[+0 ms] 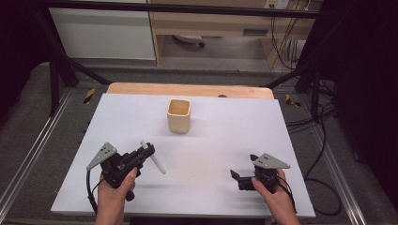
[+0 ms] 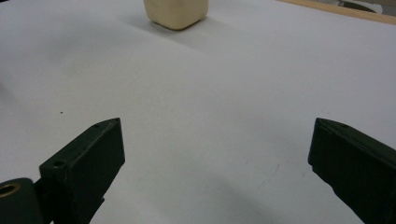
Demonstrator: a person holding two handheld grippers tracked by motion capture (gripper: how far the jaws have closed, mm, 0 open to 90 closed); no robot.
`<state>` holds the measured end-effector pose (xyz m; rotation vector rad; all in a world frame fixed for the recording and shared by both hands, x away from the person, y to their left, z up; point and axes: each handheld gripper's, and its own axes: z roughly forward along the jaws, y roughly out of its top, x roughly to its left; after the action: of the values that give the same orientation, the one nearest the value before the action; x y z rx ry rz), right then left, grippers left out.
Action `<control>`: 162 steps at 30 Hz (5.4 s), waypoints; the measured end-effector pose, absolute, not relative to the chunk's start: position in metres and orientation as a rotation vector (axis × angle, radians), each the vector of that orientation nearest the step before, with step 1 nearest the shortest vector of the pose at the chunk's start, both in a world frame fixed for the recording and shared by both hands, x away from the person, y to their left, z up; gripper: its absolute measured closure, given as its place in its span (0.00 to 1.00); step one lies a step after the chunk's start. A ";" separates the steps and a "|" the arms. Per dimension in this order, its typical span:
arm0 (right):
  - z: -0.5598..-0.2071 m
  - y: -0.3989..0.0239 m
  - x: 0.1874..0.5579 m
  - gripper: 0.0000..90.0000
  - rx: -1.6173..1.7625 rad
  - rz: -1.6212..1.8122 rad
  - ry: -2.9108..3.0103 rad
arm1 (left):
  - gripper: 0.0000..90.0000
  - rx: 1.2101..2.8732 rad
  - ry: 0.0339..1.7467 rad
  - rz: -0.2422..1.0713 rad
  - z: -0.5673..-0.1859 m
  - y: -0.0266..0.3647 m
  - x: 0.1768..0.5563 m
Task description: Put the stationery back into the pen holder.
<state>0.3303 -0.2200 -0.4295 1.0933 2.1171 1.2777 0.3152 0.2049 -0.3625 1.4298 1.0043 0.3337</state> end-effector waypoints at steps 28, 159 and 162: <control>-0.436 -0.220 0.330 0.05 1.141 1.287 2.141 | 0.87 1.476 0.980 0.290 -0.333 0.181 0.365; -0.437 -0.214 0.328 0.04 1.085 1.193 2.230 | 0.87 1.669 0.996 0.644 -0.336 0.114 0.515; -0.438 -0.213 0.328 0.04 1.086 1.194 2.231 | 0.87 1.673 1.001 0.640 -0.340 0.114 0.515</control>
<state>0.3282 -0.2134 -0.4376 1.0859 2.2311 1.1938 0.5147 0.1138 -0.3400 1.6726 1.0009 0.6404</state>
